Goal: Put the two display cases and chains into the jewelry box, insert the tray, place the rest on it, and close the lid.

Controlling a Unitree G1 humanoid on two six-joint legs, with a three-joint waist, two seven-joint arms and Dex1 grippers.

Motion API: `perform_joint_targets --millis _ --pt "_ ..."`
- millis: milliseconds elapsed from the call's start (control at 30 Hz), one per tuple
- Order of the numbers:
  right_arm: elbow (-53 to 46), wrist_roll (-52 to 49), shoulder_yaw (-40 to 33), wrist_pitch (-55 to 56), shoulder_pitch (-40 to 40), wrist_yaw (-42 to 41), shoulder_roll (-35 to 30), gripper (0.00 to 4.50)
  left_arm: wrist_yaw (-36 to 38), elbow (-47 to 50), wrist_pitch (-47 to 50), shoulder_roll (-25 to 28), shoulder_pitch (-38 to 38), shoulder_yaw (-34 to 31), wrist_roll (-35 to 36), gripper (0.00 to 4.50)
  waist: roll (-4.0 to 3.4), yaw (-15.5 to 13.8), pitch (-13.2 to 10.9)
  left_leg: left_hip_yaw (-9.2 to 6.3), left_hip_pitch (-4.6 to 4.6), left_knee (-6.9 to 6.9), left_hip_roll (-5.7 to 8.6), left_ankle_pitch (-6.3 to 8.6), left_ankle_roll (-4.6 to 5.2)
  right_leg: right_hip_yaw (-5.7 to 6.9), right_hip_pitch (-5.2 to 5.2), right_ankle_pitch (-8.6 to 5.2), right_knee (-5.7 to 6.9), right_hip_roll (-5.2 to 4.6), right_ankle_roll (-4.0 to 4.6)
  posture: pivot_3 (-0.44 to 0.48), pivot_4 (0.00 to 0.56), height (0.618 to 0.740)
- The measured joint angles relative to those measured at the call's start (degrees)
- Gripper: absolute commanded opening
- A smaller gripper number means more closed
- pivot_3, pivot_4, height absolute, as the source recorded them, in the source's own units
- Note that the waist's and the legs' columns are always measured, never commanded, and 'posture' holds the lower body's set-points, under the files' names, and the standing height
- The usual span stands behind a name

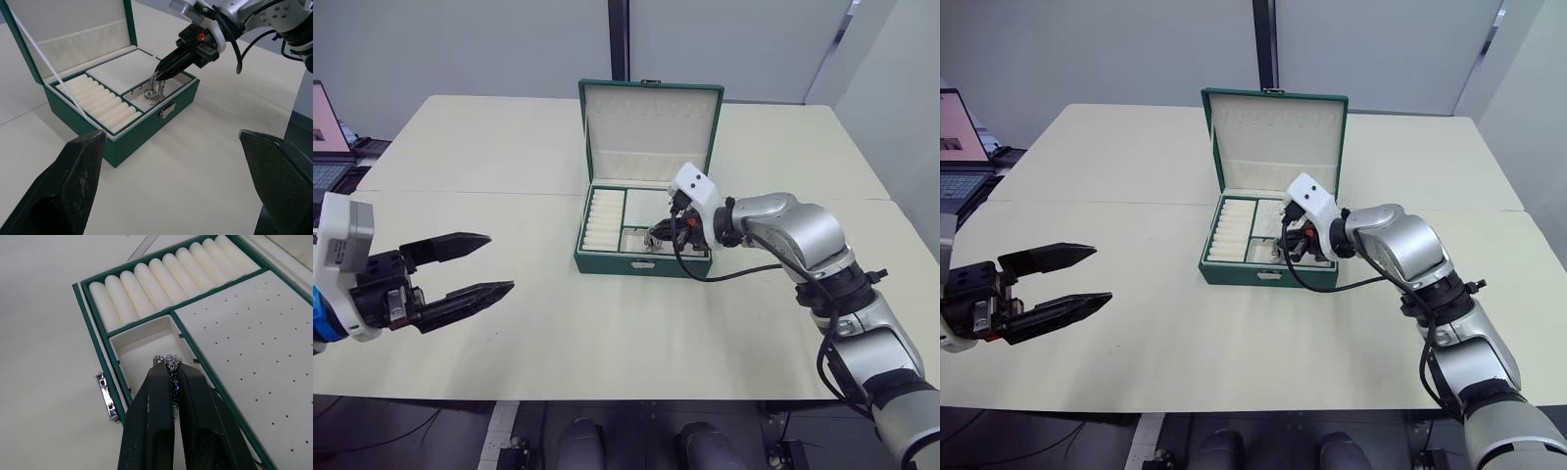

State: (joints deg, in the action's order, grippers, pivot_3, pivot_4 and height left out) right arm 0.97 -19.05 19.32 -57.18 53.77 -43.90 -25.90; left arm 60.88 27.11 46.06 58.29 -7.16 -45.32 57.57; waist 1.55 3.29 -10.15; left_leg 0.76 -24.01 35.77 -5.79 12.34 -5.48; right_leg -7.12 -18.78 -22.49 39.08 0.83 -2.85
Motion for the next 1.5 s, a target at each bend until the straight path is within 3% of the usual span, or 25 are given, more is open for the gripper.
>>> perform_joint_targets --millis 200,467,600,700,800,900,1000,1200,1500 --pt "0.0 0.31 0.0 0.06 -0.65 -0.2 0.0 0.02 0.23 -0.42 -0.34 -0.02 -0.56 -0.05 -0.06 4.5 0.0 0.0 0.0 0.0 0.0 0.0 0.0 0.0 0.0 0.0 0.0 0.0 0.0 0.0 0.0 0.0 0.15 0.74" --pt "-0.46 0.66 -0.07 0.12 -0.66 -1.33 -0.64 2.19 0.97 -0.62 -0.58 -0.03 -1.02 -0.04 -0.3 4.5 0.0 0.0 0.0 0.0 -0.01 0.0 0.0 0.0 0.0 0.0 0.0 0.0 0.0 0.0 0.0 0.0 0.15 0.74" --pt "-5.08 -1.07 -2.59 -3.04 -0.72 -2.28 -3.39 3.34 0.95 -0.75 -1.65 -0.38 -1.05 0.0 -1.03 4.5 0.0 -0.05 0.0 0.0 -0.01 -0.01 0.0 0.0 0.0 0.0 0.01 0.0 -0.02 -0.01 0.0 0.0 0.15 0.74" --pt "-14.12 -5.21 -7.81 -6.61 -4.64 -3.54 -8.47 4.38 0.46 -1.05 -2.89 -1.43 -3.11 0.52 -4.25 4.5 0.02 -0.31 0.01 0.0 -0.01 -0.04 0.01 0.01 0.0 0.01 0.05 0.0 -0.1 -0.02 0.0 0.0 0.15 0.74" --pt "-24.98 -10.12 -15.51 -8.19 -16.89 -6.03 -15.74 4.45 0.39 -1.93 -2.57 -1.75 -6.14 1.66 -6.47 4.5 0.09 -1.08 0.05 -0.01 -0.06 -0.06 0.02 0.02 -0.01 0.05 0.08 -0.01 -0.17 -0.03 -0.01 0.0 0.15 0.74" --pt "-30.39 -13.36 -20.44 -8.56 -24.78 -7.17 -18.54 4.45 0.68 -2.97 -2.51 -1.9 -6.6 1.76 -7.02 4.5 0.07 -1.08 0.02 -0.03 -0.01 -0.04 0.02 0.01 0.0 0.02 0.09 0.0 -0.06 0.0 0.0 0.0 0.15 0.74" --pt "-36.71 -17.49 -29.47 -8.61 -38.09 -8.82 -22.45 4.45 1.65 -4.52 -2.73 -1.93 -7.76 1.85 -7.63 4.5 0.1 -1.26 0.05 -0.01 0.09 -0.05 0.05 0.03 0.0 0.0 0.51 -0.01 -0.18 -0.01 -0.01 0.0 0.15 0.74" --pt "-42.71 -21.22 -40.79 -5.53 -56.35 -10.7 -23.17 4.45 3.65 -6.2 -10.45 -6.39 -11.36 0.51 -12.69 4.5 0.14 -1.0 0.07 -0.03 0.08 -0.06 0.06 0.04 0.0 0.0 0.56 -0.01 -0.21 0.0 0.0 0.0 0.15 0.74" --pt "-43.34 -23.07 -42.85 -2.32 -61.07 -8.55 -23.2 4.45 3.34 -8.99 -13.97 -7.21 -10.03 0.84 -15.2 4.5 0.25 -1.06 0.11 -0.17 0.2 0.0 0.09 0.04 0.0 0.11 0.5 -0.01 -0.19 -0.01 0.0 0.0 0.15 0.74"
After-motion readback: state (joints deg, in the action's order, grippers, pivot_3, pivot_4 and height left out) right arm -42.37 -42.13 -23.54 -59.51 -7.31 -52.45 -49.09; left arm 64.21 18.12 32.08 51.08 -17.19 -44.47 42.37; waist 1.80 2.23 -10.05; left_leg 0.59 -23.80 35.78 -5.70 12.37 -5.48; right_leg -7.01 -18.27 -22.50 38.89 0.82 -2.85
